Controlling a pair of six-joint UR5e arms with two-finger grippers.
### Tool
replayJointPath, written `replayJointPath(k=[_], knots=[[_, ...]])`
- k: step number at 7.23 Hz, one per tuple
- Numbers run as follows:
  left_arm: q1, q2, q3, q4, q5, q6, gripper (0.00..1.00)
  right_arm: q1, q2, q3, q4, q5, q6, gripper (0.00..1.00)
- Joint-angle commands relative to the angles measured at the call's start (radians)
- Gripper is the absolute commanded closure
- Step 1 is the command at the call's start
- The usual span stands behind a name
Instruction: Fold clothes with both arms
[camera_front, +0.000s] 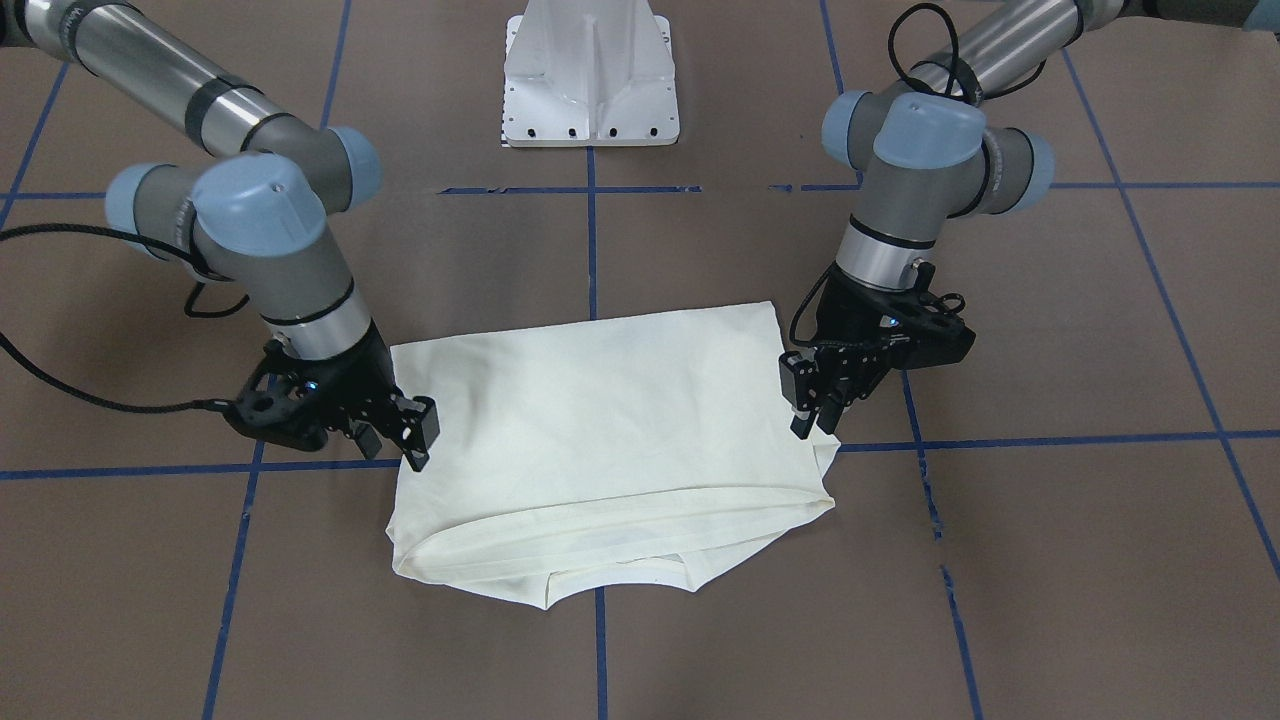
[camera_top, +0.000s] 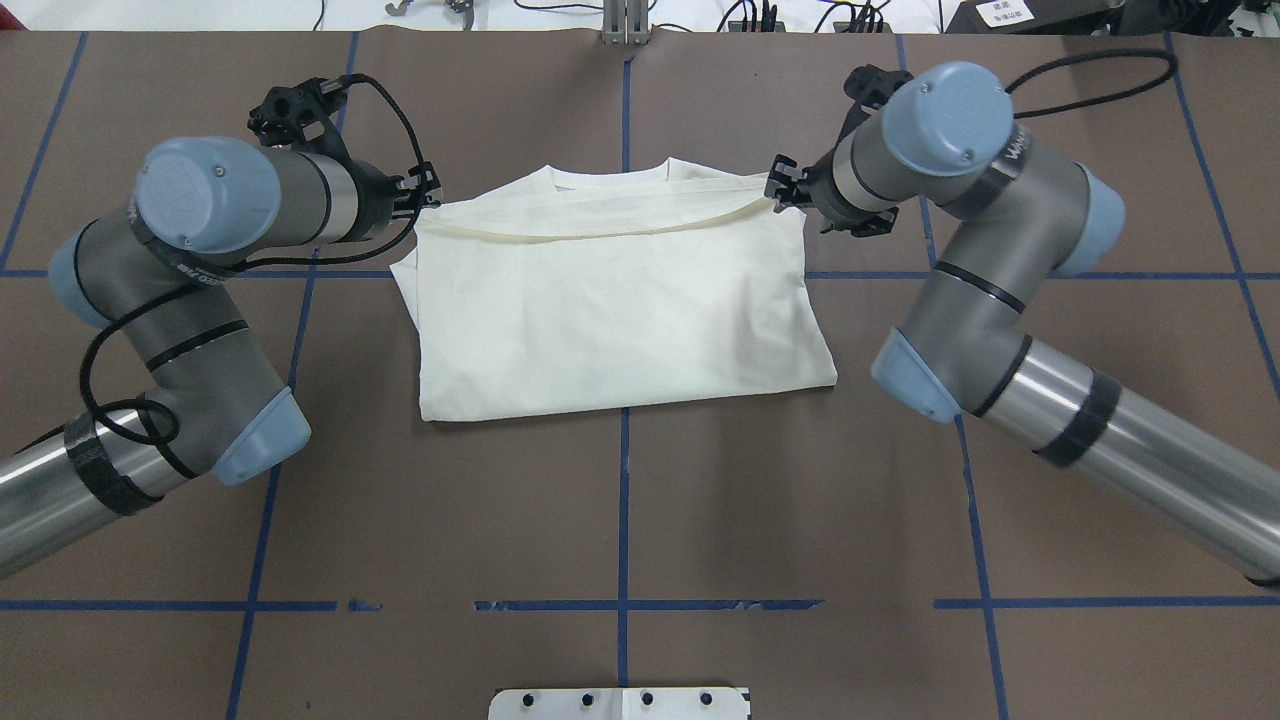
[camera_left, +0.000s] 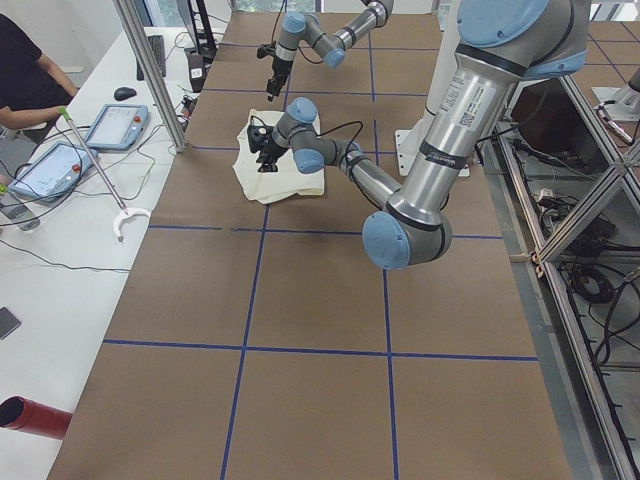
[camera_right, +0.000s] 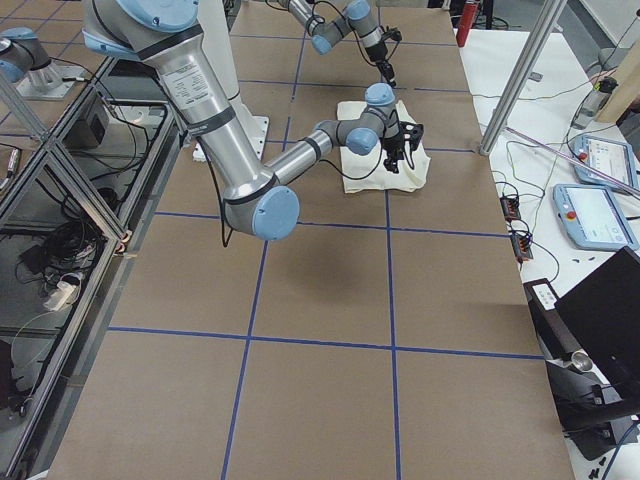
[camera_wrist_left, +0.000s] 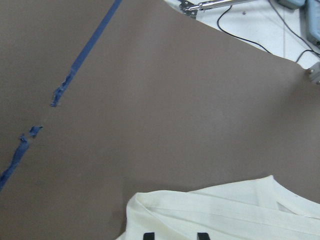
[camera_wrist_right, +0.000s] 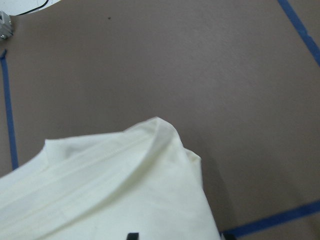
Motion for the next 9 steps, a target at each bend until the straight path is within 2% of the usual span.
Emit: replayJointPath(k=[1, 3, 7, 8, 9], knots=[[0.000, 0.041, -0.057, 0.000, -0.034, -0.018, 0.57, -0.064, -0.171, 0.151, 0.011, 0.014, 0.199, 0.24], [0.002, 0.041, -0.056, 0.000, -0.030, -0.018, 0.56, -0.121, -0.172, 0.136, 0.011, -0.020, 0.345, 0.24], [0.005, 0.041, -0.044, 0.002, -0.028, -0.017, 0.54, -0.209, -0.176, 0.122, 0.010, -0.107, 0.366, 0.27], [0.005, 0.041, -0.039, 0.002, -0.027, -0.015, 0.54, -0.212, -0.181, 0.121, 0.010, -0.109, 0.369, 0.47], [0.005, 0.041, -0.039, 0.002, -0.027, -0.015, 0.54, -0.212, -0.181, 0.124, 0.010, -0.106, 0.393, 0.89]])
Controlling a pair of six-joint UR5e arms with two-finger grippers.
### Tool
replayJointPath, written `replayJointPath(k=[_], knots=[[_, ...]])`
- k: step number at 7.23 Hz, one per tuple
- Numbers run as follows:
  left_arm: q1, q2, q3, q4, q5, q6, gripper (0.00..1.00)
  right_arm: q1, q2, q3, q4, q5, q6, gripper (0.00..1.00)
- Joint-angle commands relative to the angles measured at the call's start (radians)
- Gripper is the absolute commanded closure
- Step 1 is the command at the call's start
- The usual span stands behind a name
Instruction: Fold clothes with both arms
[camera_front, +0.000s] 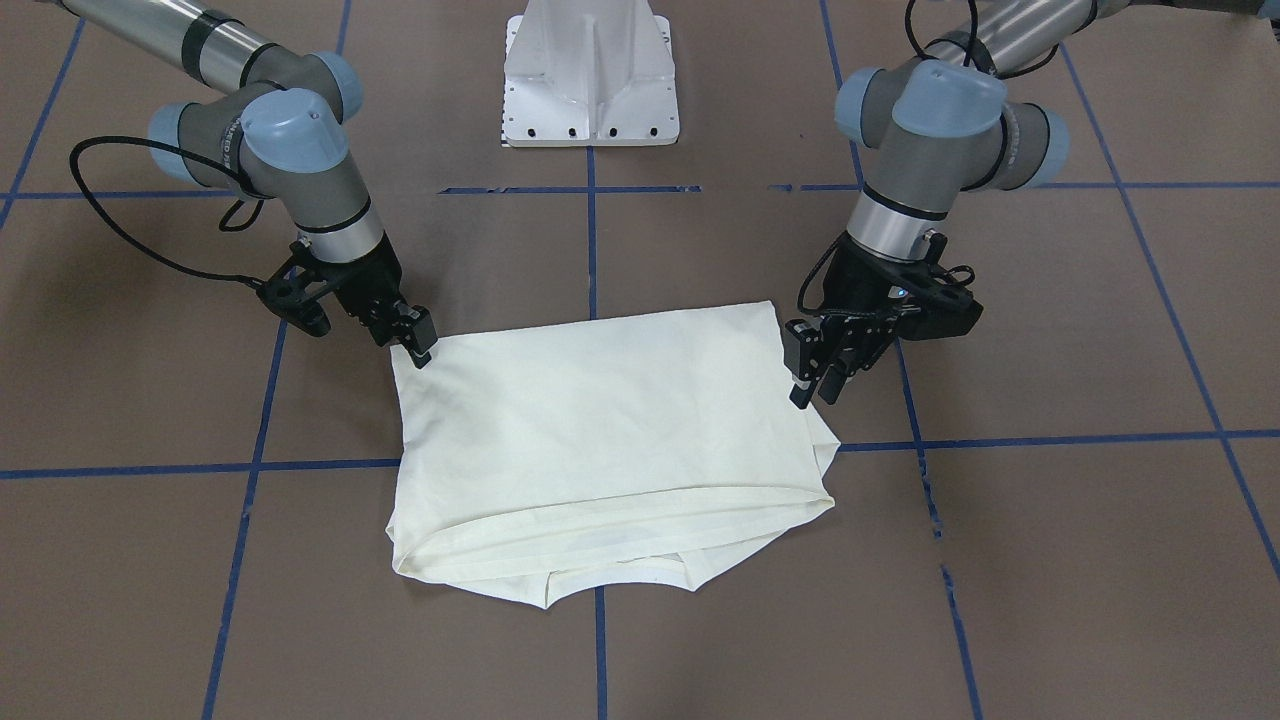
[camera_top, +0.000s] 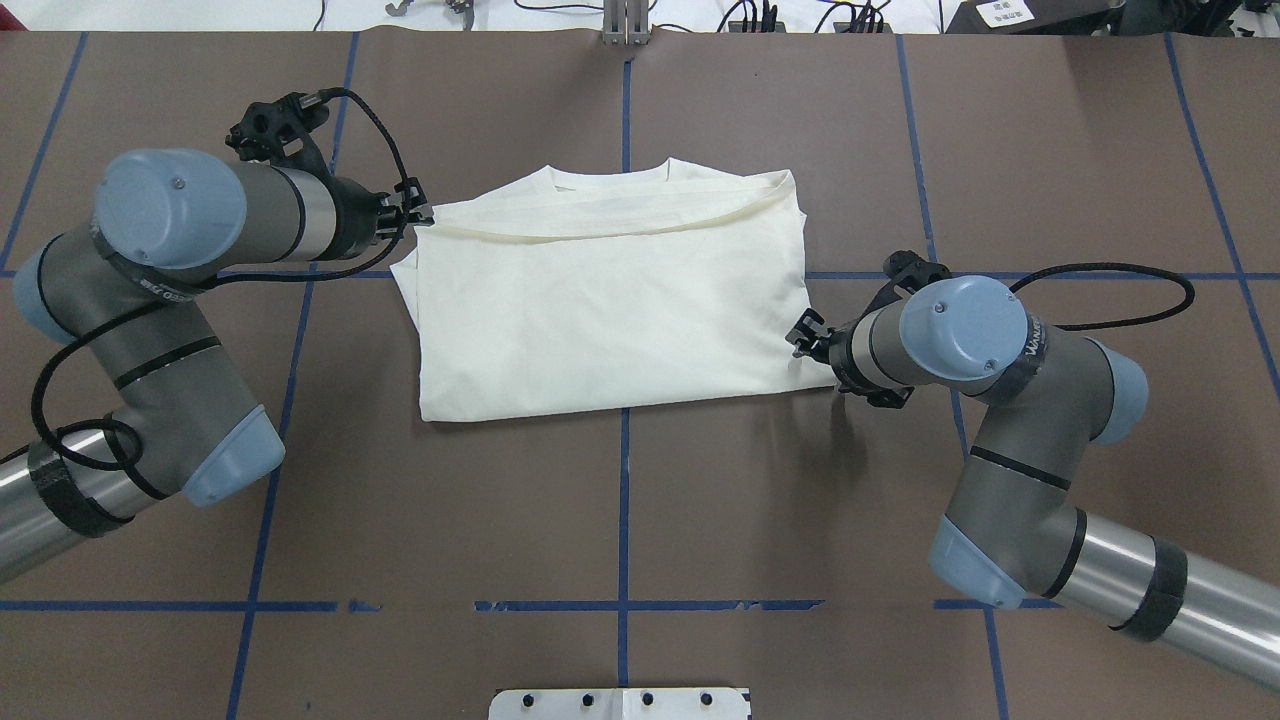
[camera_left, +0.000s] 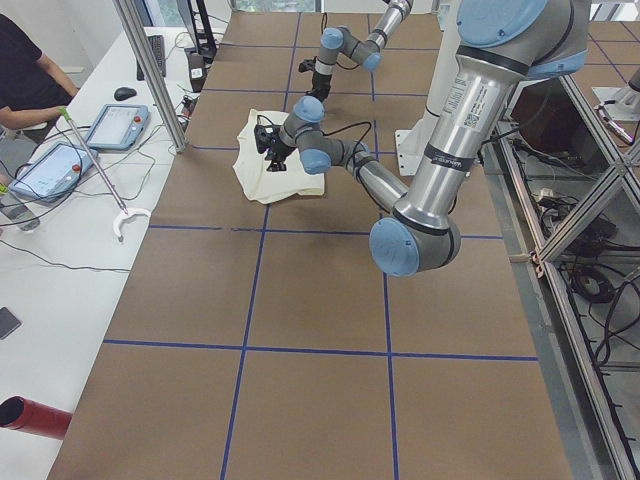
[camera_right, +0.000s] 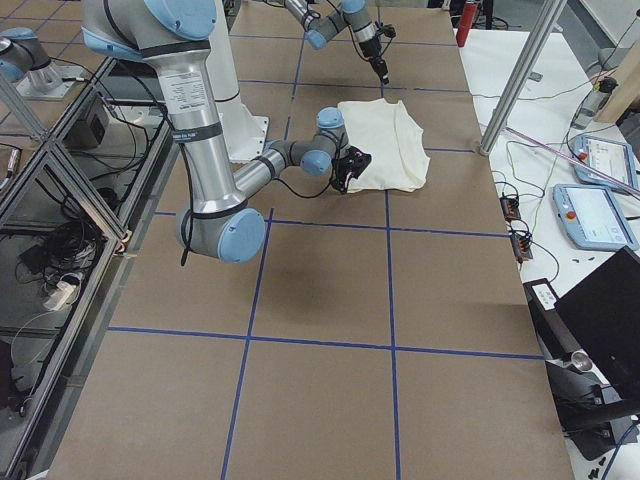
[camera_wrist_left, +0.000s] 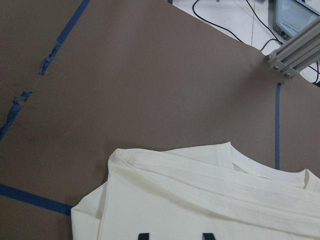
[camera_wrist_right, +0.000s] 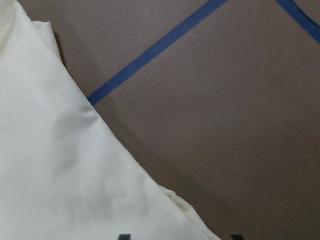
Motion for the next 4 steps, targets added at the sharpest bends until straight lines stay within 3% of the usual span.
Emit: replayJointPath(k=[1, 4], knots=[[0.000, 0.000, 0.003, 0.000, 0.001, 0.002, 0.54, -0.003, -0.001, 0.002, 0.000, -0.001, 0.021, 1.00], [0.000, 0.000, 0.003, 0.000, 0.001, 0.002, 0.54, 0.001, -0.036, 0.080, -0.003, 0.007, 0.019, 1.00]])
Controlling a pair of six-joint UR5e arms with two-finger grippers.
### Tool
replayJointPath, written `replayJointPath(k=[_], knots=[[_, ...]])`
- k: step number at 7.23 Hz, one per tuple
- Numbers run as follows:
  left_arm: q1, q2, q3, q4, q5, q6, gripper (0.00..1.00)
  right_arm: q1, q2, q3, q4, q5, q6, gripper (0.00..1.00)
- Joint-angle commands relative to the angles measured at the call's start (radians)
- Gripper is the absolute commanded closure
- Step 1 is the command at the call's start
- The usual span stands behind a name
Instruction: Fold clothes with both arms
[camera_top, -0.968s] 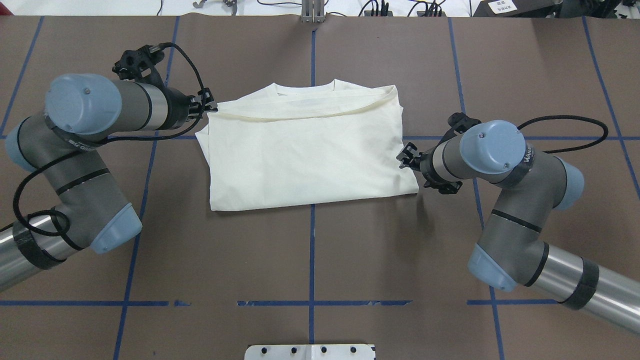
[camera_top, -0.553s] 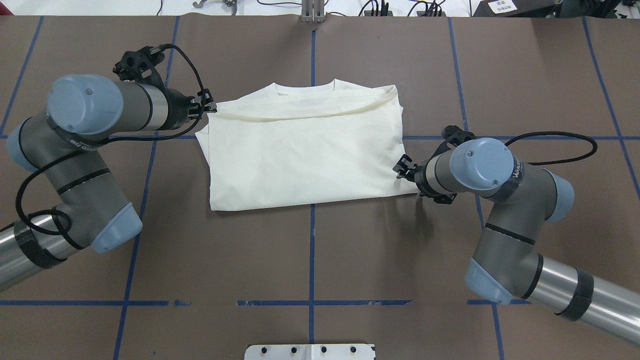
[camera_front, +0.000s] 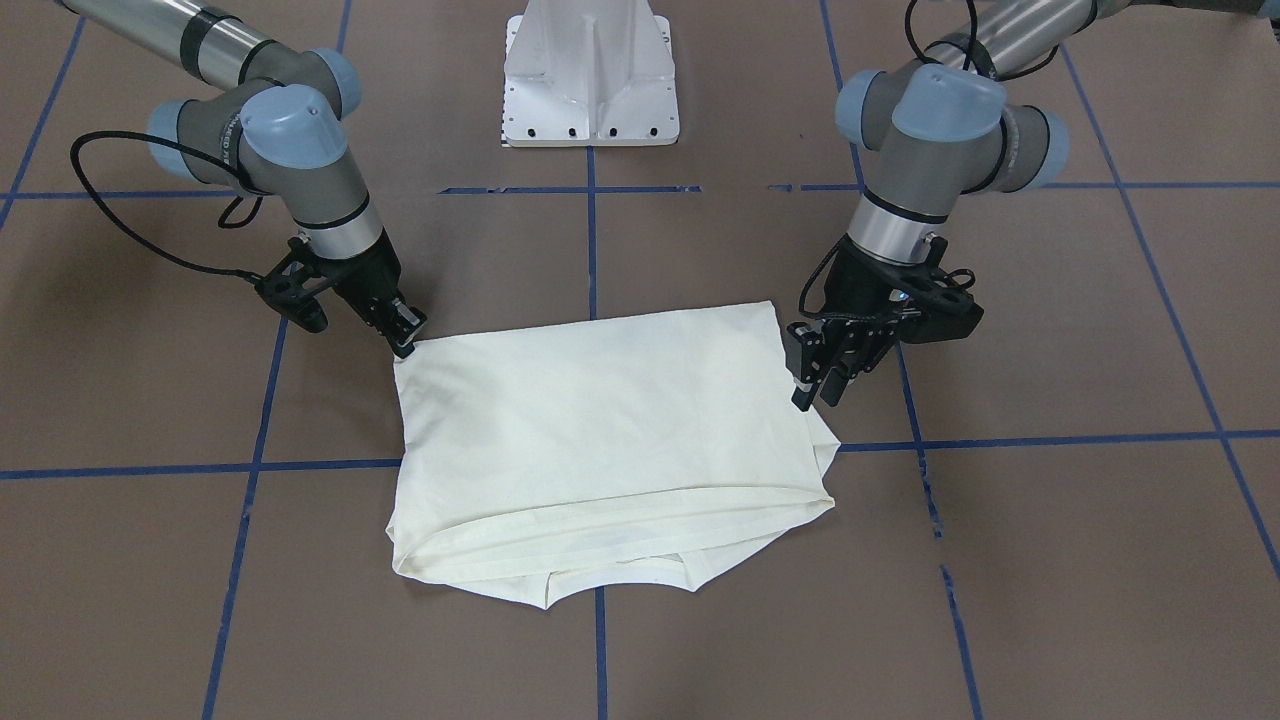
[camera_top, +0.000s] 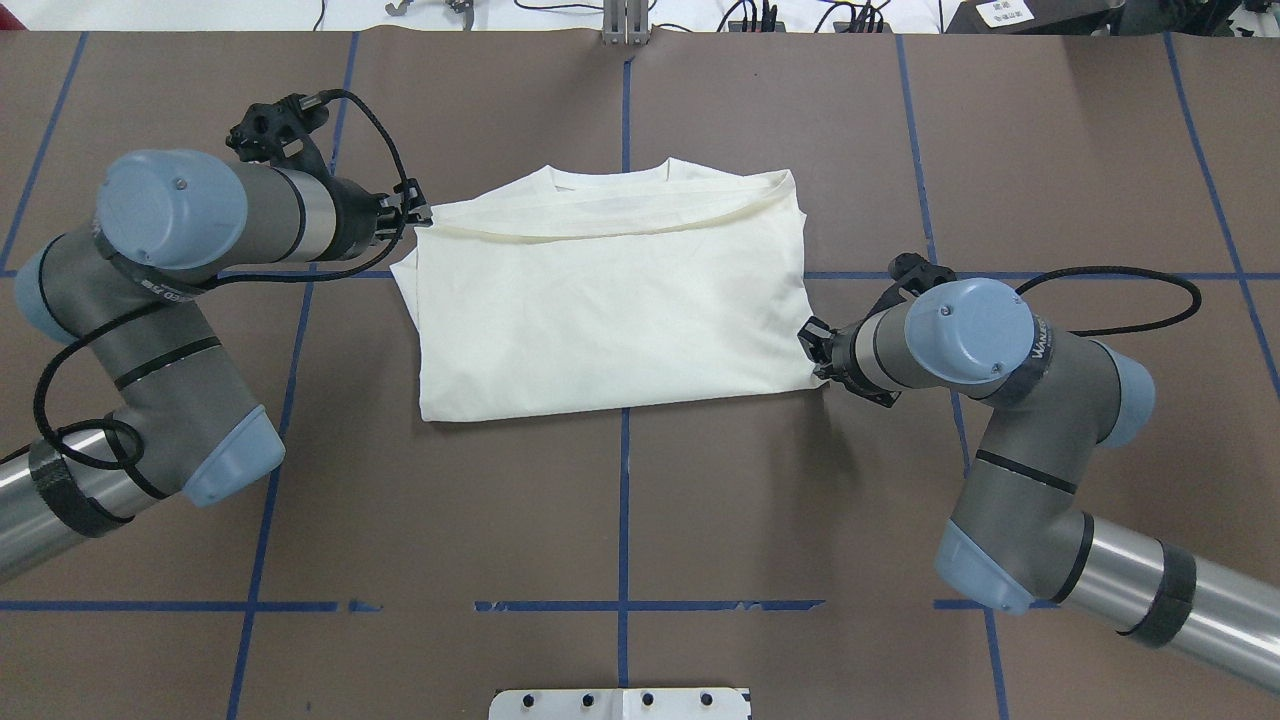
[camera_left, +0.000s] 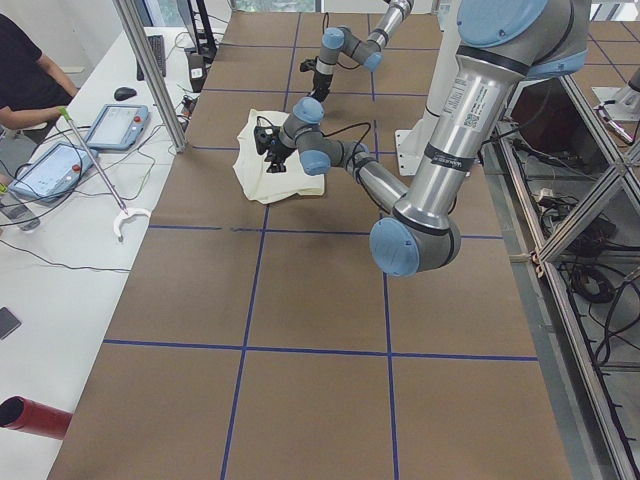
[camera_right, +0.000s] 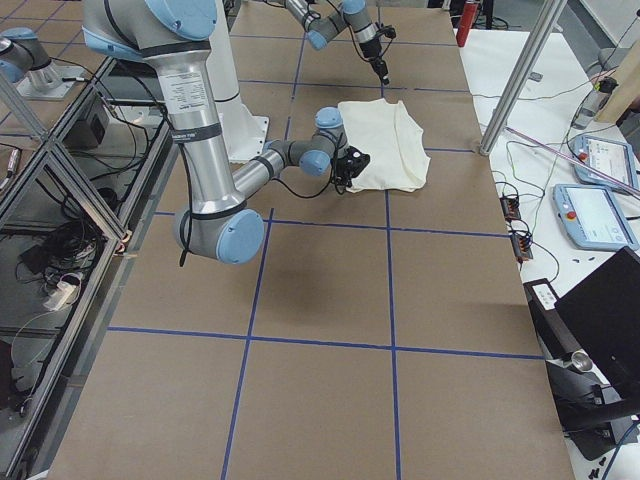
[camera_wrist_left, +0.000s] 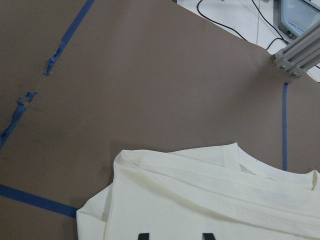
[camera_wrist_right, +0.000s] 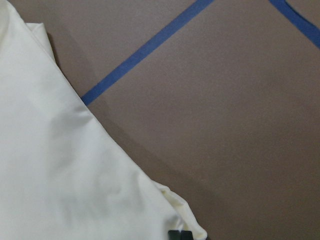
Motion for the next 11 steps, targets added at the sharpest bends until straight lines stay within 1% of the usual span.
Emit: replayJointPath(k=[1, 2, 3, 4, 5, 6, 7, 8, 9, 10, 11], knots=[[0.002, -0.002, -0.001, 0.000, 0.000, -0.001, 0.54, 0.000, -0.070, 0.141, -0.013, 0.010, 0.001, 1.00], [0.000, -0.004, -0.004, 0.000, -0.002, -0.001, 0.54, -0.008, -0.125, 0.200, -0.010, 0.034, 0.004, 1.00], [0.000, -0.005, -0.016, 0.000, -0.005, -0.004, 0.54, -0.014, -0.161, 0.269, -0.012, 0.081, 0.052, 1.00], [0.002, -0.010, -0.039, 0.002, -0.006, -0.011, 0.53, -0.069, -0.225, 0.343, -0.012, 0.109, 0.084, 1.00], [0.008, -0.010, -0.054, 0.002, -0.009, -0.053, 0.53, -0.150, -0.300, 0.390, -0.012, 0.111, 0.084, 1.00], [0.009, -0.010, -0.061, 0.000, -0.014, -0.054, 0.53, -0.218, -0.386, 0.455, -0.010, 0.113, 0.081, 1.00], [0.009, -0.013, -0.071, 0.000, -0.027, -0.061, 0.53, -0.299, -0.428, 0.493, -0.007, 0.113, 0.080, 1.00], [0.021, -0.005, -0.114, 0.000, -0.034, -0.093, 0.53, -0.375, -0.428, 0.518, -0.007, 0.111, 0.081, 1.00], [0.046, -0.002, -0.131, 0.002, -0.032, -0.116, 0.53, -0.423, -0.430, 0.524, -0.007, 0.108, 0.083, 0.69], [0.073, -0.004, -0.136, 0.002, -0.032, -0.144, 0.53, -0.442, -0.428, 0.527, -0.007, 0.091, 0.090, 0.32], [0.093, -0.002, -0.159, 0.002, -0.032, -0.159, 0.52, -0.457, -0.430, 0.521, -0.007, 0.071, 0.095, 0.00]])
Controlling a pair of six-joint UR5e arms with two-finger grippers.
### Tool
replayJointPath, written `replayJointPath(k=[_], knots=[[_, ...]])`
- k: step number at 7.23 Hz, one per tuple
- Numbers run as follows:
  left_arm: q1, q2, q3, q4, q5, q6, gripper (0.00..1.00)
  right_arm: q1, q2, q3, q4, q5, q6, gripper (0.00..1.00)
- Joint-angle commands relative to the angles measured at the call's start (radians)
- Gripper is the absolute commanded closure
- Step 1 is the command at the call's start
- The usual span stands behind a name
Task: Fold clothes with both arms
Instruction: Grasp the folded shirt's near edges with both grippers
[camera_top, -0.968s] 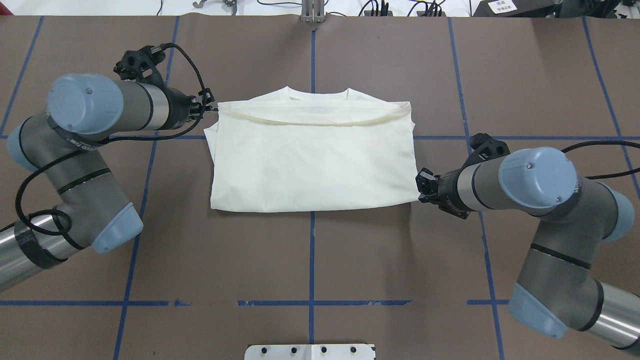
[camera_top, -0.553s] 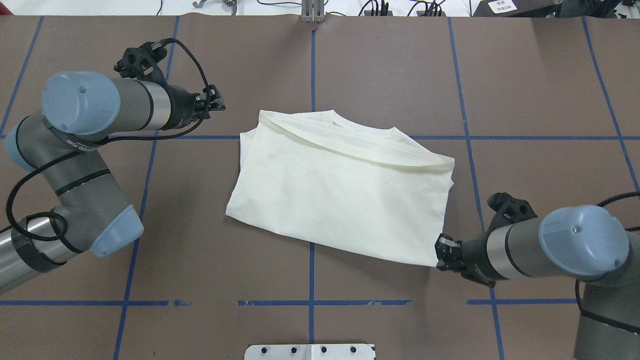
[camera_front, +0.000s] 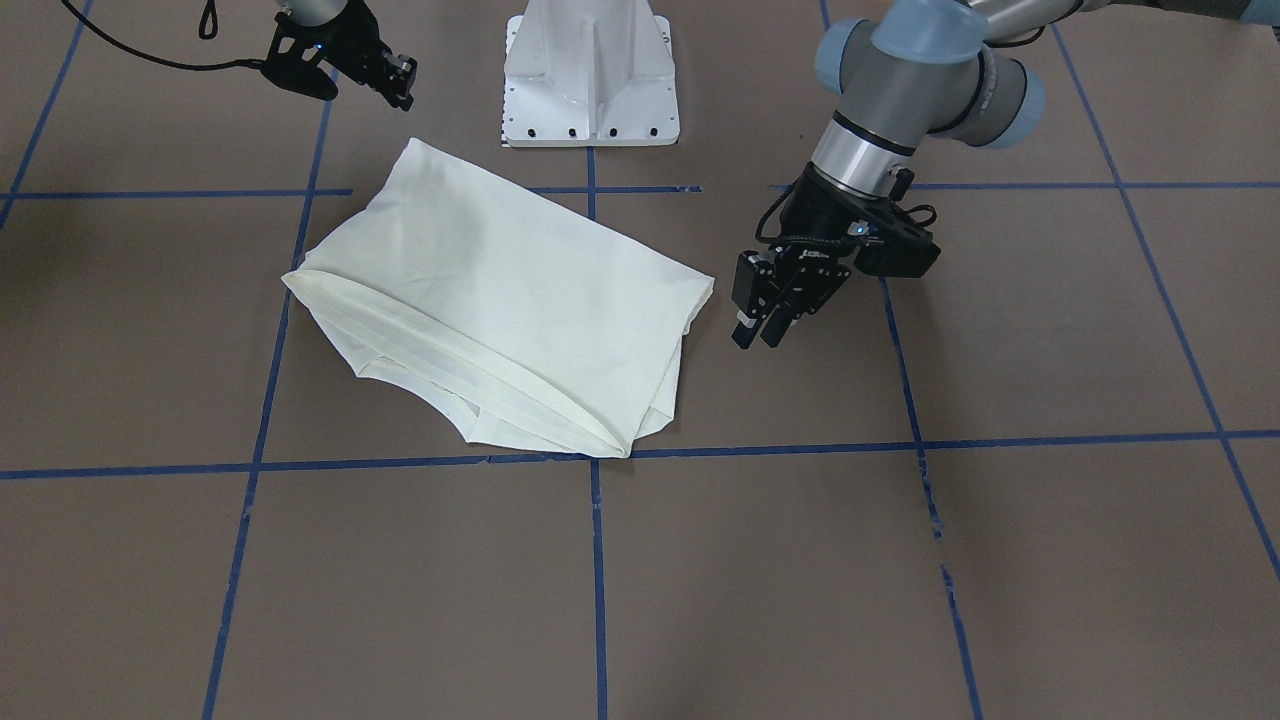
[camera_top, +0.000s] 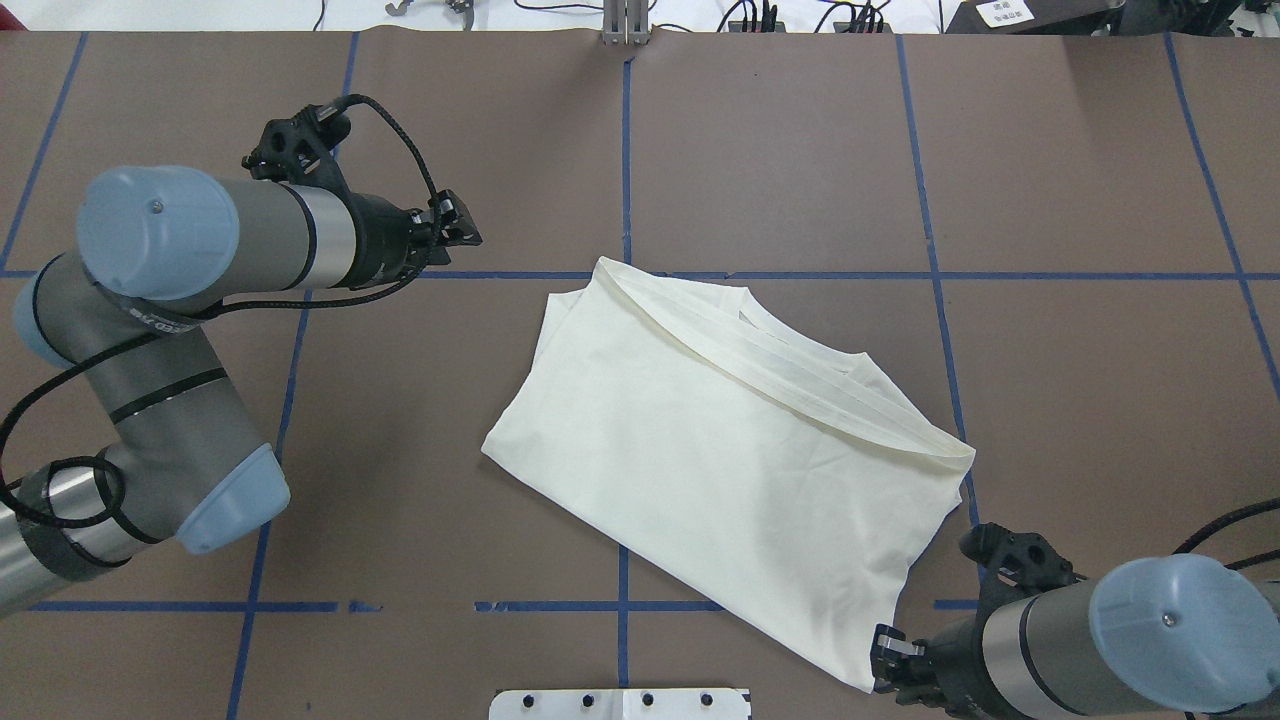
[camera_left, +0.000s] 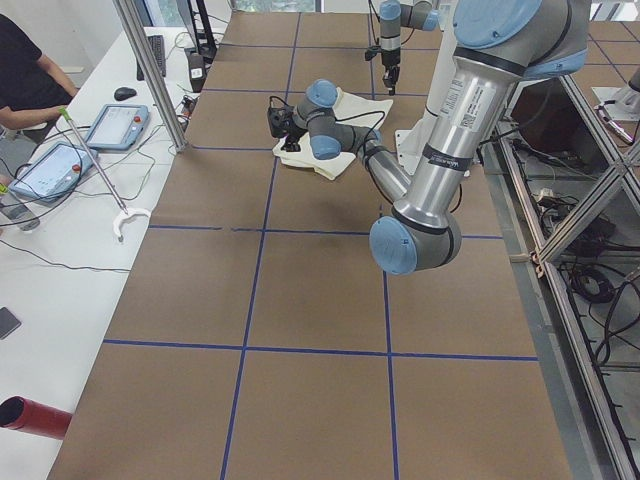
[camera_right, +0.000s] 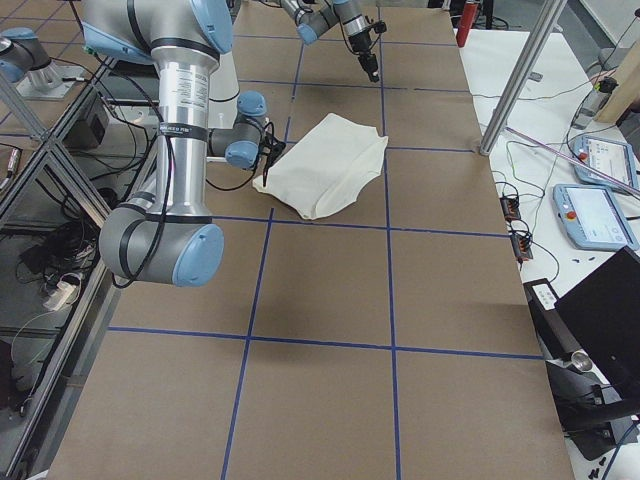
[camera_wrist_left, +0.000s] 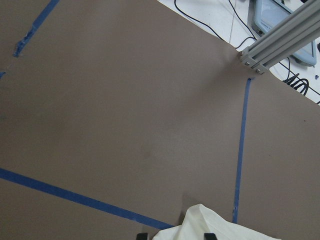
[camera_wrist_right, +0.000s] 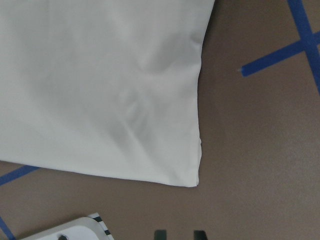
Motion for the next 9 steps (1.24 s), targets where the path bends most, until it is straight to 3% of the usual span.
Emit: replayJointPath(k=[1, 3, 4, 5, 6, 9], knots=[[0.062, 0.001, -0.026, 0.023, 0.003, -0.073, 0.50, -0.031, 0.003, -0.004, -0.001, -0.059, 0.006, 0.00], [0.151, -0.012, -0.097, 0.269, 0.015, -0.136, 0.49, 0.027, 0.039, -0.021, -0.003, -0.195, 0.005, 0.00], [0.183, -0.002, -0.096, 0.354, 0.048, -0.137, 0.46, 0.101, 0.084, -0.093, -0.003, -0.266, -0.007, 0.00], [0.225, 0.004, -0.078, 0.358, 0.087, -0.143, 0.43, 0.164, 0.143, -0.190, 0.000, -0.292, -0.011, 0.00], [0.265, 0.003, -0.058, 0.358, 0.102, -0.156, 0.43, 0.196, 0.174, -0.222, 0.000, -0.294, -0.035, 0.00], [0.282, -0.008, -0.004, 0.356, 0.106, -0.158, 0.43, 0.229, 0.187, -0.248, 0.006, -0.296, -0.110, 0.00]])
